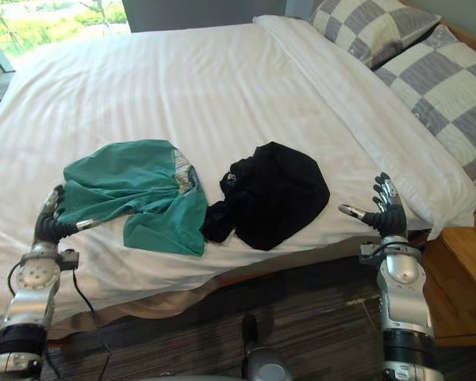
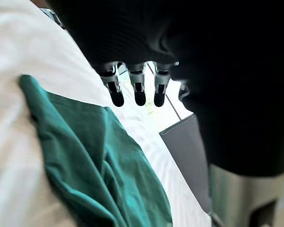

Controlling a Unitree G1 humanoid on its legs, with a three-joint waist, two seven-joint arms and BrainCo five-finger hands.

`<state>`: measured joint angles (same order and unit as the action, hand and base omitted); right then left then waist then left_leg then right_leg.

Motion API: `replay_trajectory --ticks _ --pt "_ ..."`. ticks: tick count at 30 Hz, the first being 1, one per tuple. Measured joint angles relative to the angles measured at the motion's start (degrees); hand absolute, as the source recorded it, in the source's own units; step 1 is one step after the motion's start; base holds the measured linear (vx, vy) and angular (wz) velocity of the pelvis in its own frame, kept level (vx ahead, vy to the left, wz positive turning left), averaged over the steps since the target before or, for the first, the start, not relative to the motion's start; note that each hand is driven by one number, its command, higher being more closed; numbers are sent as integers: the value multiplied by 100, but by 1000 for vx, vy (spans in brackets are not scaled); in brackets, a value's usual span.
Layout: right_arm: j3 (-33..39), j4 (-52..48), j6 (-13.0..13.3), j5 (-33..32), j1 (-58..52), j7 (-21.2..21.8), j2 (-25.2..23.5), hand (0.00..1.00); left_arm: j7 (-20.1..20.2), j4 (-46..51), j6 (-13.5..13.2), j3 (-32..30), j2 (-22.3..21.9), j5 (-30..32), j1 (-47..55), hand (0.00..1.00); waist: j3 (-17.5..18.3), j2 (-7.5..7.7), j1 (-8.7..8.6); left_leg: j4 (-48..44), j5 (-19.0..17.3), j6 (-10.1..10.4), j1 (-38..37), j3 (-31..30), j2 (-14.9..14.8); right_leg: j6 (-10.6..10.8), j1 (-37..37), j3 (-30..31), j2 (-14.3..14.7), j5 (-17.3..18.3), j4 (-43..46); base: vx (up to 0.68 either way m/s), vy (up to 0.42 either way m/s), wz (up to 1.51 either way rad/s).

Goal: Tidy the bed and pick cloth on bed and put in laundry

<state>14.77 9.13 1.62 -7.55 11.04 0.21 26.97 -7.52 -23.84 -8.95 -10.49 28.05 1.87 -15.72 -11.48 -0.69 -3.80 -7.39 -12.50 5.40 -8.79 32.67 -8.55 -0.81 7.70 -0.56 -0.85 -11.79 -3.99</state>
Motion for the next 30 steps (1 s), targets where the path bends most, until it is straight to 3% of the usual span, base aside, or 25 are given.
replay_trajectory --ticks 6,12,24,28,29,30 --pt "-319 -272 -6 -2 437 -5 0 0 -420 -15 110 468 197 -46 -1105 0 -170 -11 -8 -190 -45 58 340 142 -42 49 350 108 13 -81 20 -8 -17 -12" --pt "-495 -312 0 -20 793 -49 3 0 -526 -287 331 642 280 -129 -1984 0 -350 -35 -44 -377 -113 71 618 173 -106 61 576 135 32 -123 21 6 -8 -4" --pt "-742 -901 3 -137 1551 -351 82 0 -336 -1425 1594 832 326 61 -3260 0 -1152 -17 -220 -975 -202 40 1596 310 -247 69 1440 235 26 -325 54 -11 -21 -4" --pt "-828 -1146 -43 -138 1552 -455 94 0 -97 -1587 1760 801 386 445 -3285 0 -1272 -16 -297 -1014 -238 13 1718 338 -253 47 1575 281 39 -343 55 -3 8 -7" --pt "-830 -1221 -80 -138 1550 -459 94 0 102 -1601 1759 740 431 610 -3276 100 -1288 -38 -305 -1028 -239 12 1766 350 -250 41 1626 290 36 -349 54 6 10 -3" --pt "-830 -1237 -84 -138 1550 -460 94 0 148 -1626 1759 722 432 670 -3271 100 -1291 -43 -306 -1029 -238 12 1772 352 -249 40 1635 290 36 -350 54 11 15 -4"
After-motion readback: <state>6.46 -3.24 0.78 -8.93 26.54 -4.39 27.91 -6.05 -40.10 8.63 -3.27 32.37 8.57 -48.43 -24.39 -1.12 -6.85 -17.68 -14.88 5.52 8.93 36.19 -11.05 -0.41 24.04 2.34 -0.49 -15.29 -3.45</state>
